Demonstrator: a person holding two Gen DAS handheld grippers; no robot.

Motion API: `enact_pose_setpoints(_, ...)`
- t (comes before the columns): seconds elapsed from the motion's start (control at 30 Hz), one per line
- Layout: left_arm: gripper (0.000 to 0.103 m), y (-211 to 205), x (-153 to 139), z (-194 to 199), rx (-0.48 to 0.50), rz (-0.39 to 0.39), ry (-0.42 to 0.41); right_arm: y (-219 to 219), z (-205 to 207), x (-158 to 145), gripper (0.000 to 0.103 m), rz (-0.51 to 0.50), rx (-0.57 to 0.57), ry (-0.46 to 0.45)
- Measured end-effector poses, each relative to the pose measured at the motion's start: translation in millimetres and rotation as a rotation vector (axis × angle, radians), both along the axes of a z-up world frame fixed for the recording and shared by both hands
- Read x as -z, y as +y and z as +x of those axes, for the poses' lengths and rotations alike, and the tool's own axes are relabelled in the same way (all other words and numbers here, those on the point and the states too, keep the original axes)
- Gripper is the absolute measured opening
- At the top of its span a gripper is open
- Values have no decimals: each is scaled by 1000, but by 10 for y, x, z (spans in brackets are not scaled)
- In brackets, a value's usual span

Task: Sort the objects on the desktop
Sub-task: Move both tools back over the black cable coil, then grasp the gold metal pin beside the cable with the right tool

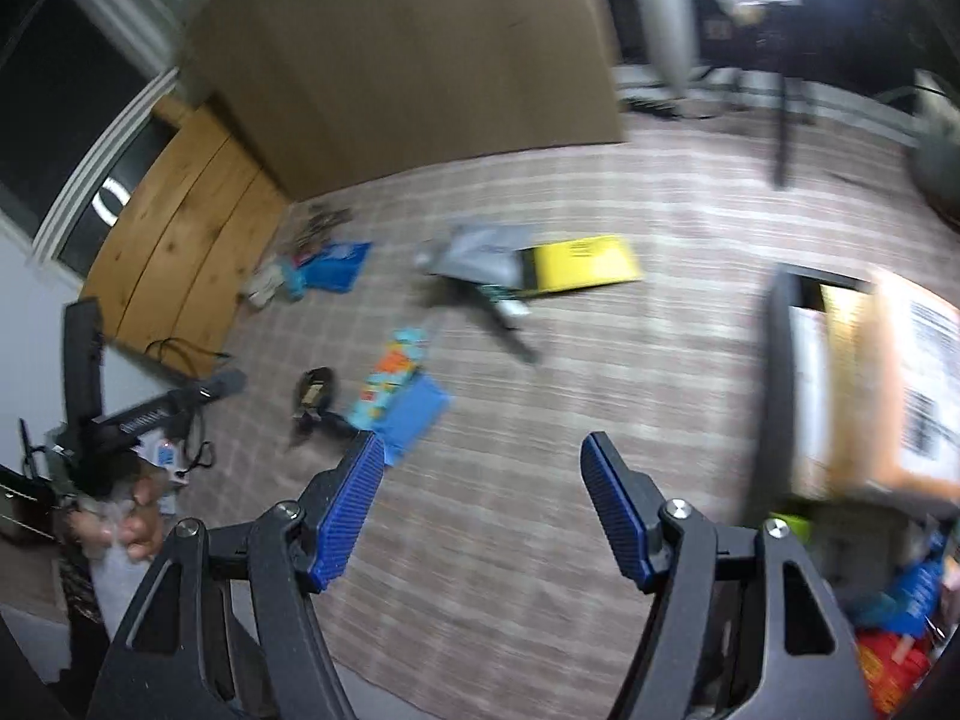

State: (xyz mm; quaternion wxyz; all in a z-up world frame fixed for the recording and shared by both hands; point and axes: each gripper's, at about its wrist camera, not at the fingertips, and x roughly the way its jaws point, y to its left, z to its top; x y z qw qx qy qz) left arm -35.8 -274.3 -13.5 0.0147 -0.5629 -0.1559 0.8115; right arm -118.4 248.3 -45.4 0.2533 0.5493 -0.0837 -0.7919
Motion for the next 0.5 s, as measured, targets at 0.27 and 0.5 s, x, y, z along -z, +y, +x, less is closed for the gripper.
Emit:
enact_pose_setpoints(0.27, 45, -110, 413, 49, 40, 60, -52, -1046, -293, 389, 64, -16, -139, -118)
enact_pose_setpoints(0.5, 32, -214, 570, -70, 23, 83, -72, -1639, -399, 760, 48, 5, -188, -207)
